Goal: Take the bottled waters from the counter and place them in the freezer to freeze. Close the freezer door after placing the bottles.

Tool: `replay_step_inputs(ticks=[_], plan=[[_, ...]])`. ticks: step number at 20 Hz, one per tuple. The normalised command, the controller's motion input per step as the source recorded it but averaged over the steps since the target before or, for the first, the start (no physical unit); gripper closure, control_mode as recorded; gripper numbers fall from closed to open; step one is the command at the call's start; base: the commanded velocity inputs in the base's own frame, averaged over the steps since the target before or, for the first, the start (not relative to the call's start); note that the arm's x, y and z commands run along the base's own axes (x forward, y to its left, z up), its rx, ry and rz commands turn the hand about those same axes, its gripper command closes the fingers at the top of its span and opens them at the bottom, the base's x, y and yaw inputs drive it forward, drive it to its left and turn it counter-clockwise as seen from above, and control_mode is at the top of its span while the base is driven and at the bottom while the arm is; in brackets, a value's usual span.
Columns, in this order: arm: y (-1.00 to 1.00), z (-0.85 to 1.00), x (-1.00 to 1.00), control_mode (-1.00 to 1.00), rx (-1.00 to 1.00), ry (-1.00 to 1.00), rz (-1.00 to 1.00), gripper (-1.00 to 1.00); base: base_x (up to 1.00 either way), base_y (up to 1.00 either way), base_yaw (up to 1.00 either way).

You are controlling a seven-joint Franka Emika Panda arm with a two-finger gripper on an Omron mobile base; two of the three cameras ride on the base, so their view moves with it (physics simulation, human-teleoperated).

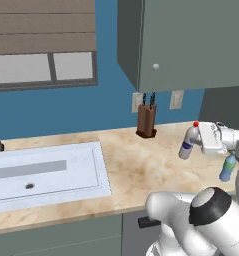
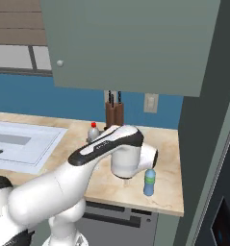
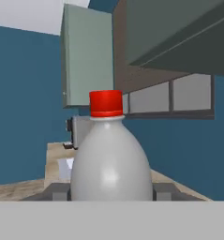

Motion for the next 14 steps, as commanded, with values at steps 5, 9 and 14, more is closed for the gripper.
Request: replay_step_inputs(ticks=[5, 9, 14], plan=[[-0.2, 0.3, -0.43, -1.0, 0.03, 0.2, -0.59, 1.0, 0.0, 0.0, 0.0], [-0.11, 0.0, -0.54, -1.0, -0.05, 0.11, -0.55, 1.0, 0.0, 0.0, 0.0], [-0.02, 0.11, -0.27, -1.0, -0.15, 0.0, -0.44, 1.0, 0.0, 0.0, 0.0]])
